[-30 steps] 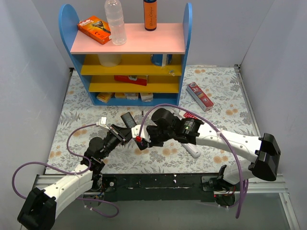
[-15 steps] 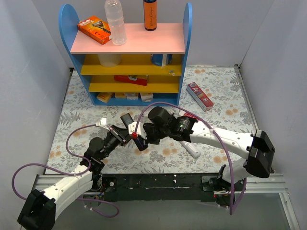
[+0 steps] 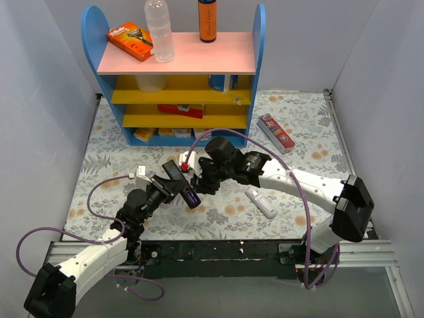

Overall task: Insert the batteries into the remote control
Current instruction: Load the battery into the remote control, then adjust the battery cover at the center of the board, then pick up the battery cover at the center of the board.

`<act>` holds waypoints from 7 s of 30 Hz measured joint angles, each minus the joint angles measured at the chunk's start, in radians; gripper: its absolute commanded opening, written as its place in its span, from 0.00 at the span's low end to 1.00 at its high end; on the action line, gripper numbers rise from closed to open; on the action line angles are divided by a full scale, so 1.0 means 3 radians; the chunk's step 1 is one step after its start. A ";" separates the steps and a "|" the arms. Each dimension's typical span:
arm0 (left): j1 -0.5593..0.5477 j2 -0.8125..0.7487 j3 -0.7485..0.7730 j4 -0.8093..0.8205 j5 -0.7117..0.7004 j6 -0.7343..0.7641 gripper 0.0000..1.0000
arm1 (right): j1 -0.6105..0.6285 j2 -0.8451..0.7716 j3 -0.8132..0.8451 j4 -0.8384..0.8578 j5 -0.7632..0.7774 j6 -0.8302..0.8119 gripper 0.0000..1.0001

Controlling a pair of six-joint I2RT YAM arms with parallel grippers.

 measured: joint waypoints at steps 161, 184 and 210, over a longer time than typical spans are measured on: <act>0.0052 -0.1336 0.1087 -0.2188 -0.1048 0.1369 0.00 | -0.0598 0.0671 -0.0716 0.0148 0.1415 0.1572 0.01; 0.0052 -0.1451 0.1097 -0.2319 -0.1156 0.1429 0.00 | 0.0219 0.0969 -0.0604 -0.0519 0.3914 0.1798 0.37; 0.0052 -0.1364 0.1101 -0.2303 -0.0951 0.1433 0.00 | -0.0029 0.0312 -0.1015 0.0266 0.2144 0.1096 0.37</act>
